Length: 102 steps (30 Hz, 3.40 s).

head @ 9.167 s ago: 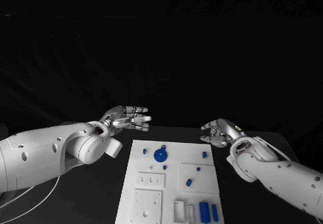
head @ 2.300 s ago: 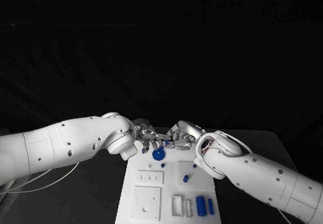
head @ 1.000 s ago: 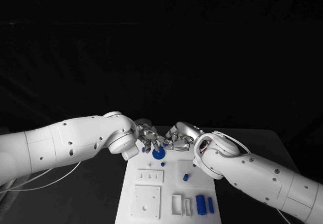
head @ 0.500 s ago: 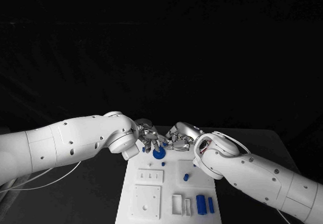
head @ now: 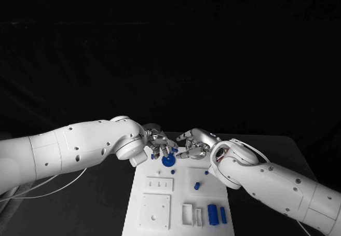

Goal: Assemble the parts on the task board

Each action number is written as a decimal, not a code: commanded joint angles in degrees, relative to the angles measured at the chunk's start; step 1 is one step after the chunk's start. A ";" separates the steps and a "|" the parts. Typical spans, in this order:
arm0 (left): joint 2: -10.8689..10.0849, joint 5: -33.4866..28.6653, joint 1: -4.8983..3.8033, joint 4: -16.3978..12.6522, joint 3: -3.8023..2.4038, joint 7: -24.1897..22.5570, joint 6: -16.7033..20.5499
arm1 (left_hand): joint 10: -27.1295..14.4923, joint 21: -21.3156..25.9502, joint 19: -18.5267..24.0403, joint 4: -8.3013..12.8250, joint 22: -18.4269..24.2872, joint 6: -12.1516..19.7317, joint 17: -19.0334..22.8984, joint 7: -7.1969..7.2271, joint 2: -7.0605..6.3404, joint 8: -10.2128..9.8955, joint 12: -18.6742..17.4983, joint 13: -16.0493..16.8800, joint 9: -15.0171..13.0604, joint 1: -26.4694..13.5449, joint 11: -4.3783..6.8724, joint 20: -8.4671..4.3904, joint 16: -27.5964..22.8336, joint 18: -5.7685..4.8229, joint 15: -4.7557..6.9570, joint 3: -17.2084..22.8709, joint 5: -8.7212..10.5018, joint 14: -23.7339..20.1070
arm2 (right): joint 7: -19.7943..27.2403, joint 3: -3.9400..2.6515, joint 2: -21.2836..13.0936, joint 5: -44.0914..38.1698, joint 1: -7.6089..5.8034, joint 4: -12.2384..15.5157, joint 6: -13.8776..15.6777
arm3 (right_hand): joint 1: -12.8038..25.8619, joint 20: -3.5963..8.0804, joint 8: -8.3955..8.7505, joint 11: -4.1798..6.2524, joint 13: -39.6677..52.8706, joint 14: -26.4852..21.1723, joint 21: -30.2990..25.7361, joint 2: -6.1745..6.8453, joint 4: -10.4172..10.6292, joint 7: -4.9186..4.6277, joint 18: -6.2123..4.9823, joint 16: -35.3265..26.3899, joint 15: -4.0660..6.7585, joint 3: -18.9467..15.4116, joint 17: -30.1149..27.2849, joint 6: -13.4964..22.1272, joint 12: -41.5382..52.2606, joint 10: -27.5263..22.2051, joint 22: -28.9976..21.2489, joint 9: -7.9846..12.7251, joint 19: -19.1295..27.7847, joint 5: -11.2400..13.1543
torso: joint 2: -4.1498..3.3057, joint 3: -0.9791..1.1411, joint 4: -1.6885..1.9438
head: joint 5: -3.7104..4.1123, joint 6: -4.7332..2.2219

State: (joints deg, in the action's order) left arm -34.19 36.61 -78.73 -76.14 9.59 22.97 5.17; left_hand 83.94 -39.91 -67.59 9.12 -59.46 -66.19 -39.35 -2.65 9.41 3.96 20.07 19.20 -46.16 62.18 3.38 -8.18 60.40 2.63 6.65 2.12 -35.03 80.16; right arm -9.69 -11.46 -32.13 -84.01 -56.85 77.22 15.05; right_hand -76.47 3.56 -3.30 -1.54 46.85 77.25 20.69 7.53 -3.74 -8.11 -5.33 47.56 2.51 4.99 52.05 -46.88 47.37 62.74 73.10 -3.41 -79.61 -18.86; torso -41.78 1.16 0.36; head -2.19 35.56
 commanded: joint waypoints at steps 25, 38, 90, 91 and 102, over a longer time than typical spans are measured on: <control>-2.32 13.58 1.84 -2.69 4.00 4.53 2.65 | 2.80 1.75 -1.78 7.06 -2.61 -3.58 -3.06 2.77 -2.07 -0.16 3.45 -0.52 -3.79 -1.36 0.60 -0.07 1.87 -0.40 0.59 9.98 -3.02 1.72 | 15.37 -4.93 -9.27 22.84 1.11 -5.30 7.43 | 1.91 -0.62 -0.31 0.02 -26.09 -4.18 -16.85 -1.29 -5.59 0.63 0.27 -12.89 -0.76 12.02 -19.23 -11.63 -12.91 1.72 -10.20 -0.44 3.10 -2.10 | 0.40 0.27 -0.17 | -0.62 2.09; -1.98 20.53 5.92 -2.74 4.15 5.01 3.92 | 2.78 4.78 -3.11 7.01 -5.67 -3.73 -3.69 2.80 -2.27 -0.20 4.08 -0.95 -3.62 -1.24 0.60 -0.03 2.17 -0.47 0.57 10.14 -3.04 1.79 | 17.05 -7.17 -6.41 24.68 -0.27 -9.26 8.34 | 3.07 0.12 -0.27 0.55 -26.67 -2.28 -16.09 -2.01 -7.32 0.90 0.49 -11.68 -0.04 11.40 -18.93 -12.03 -10.25 2.54 -10.83 -0.42 1.22 -3.15 | 0.27 0.19 -0.18 | -0.19 3.26; 0.50 26.25 10.94 1.20 4.12 5.07 5.40 | 2.80 9.58 -5.05 7.01 -10.83 -4.02 -3.86 2.75 -2.39 -0.22 4.34 -1.14 -1.99 -0.87 0.53 0.06 2.43 -0.47 0.52 10.11 -2.90 1.86 | 19.09 -7.35 -1.93 32.16 -1.90 -14.28 5.42 | 4.24 -4.56 -0.27 -3.32 -43.42 -1.32 -13.90 -5.34 -11.79 -0.12 0.33 -41.92 -4.68 14.87 -38.54 -13.75 -43.83 8.84 -38.63 -0.39 14.48 -1.73 | 0.31 0.24 -0.16 | 0.60 4.81; 0.55 26.25 11.04 1.30 4.12 5.07 5.34 | 2.80 9.58 -5.05 7.01 -10.83 -4.02 -3.86 2.75 -2.39 -0.22 4.34 -1.14 -1.99 -0.87 0.53 0.06 2.43 -0.47 0.52 10.11 -2.90 1.86 | 19.02 -7.35 -1.93 32.15 -1.90 -14.29 5.35 | 4.21 -4.54 -0.28 -3.31 -43.42 -1.31 -13.84 -5.34 -11.83 -0.11 0.32 -41.90 -4.68 14.88 -38.55 -13.74 -43.84 8.82 -38.65 -0.39 14.49 -1.75 | 0.32 0.24 -0.16 | 0.60 4.82; 0.82 26.07 11.65 1.53 4.12 5.20 4.59 | 2.79 9.97 -5.16 7.04 -11.17 -3.97 -3.72 2.72 -2.39 -0.20 4.18 -1.22 -2.00 -0.85 0.52 0.01 2.27 -0.55 0.54 10.18 -2.90 1.84 | 18.66 -7.35 -1.92 32.14 -1.90 -14.37 4.91 | 4.32 -4.58 -0.27 -3.37 -43.42 -1.41 -13.17 -5.42 -11.93 -0.15 0.35 -41.83 -4.73 14.88 -38.76 -13.68 -43.83 8.70 -39.14 -0.39 14.89 -1.87 | 0.32 0.25 -0.19 | 0.42 4.85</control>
State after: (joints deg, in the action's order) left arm -33.52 62.42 -67.26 -74.61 13.69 28.14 10.37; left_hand 84.13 -30.12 -72.40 10.19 -70.58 -66.58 -43.12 -3.01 7.09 3.62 24.34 18.07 -48.10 60.77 3.58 -8.29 62.75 2.63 7.13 5.93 -37.87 81.88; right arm 9.13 -18.76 -34.11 -52.09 -58.70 62.89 20.81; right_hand -72.09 -1.03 -3.60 -4.91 3.51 75.80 7.31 2.41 -15.34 -7.99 -5.23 5.49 -2.07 19.87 13.31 -60.79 3.72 71.87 33.99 -3.84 -64.99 -20.85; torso -41.46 1.40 0.16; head -1.77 40.35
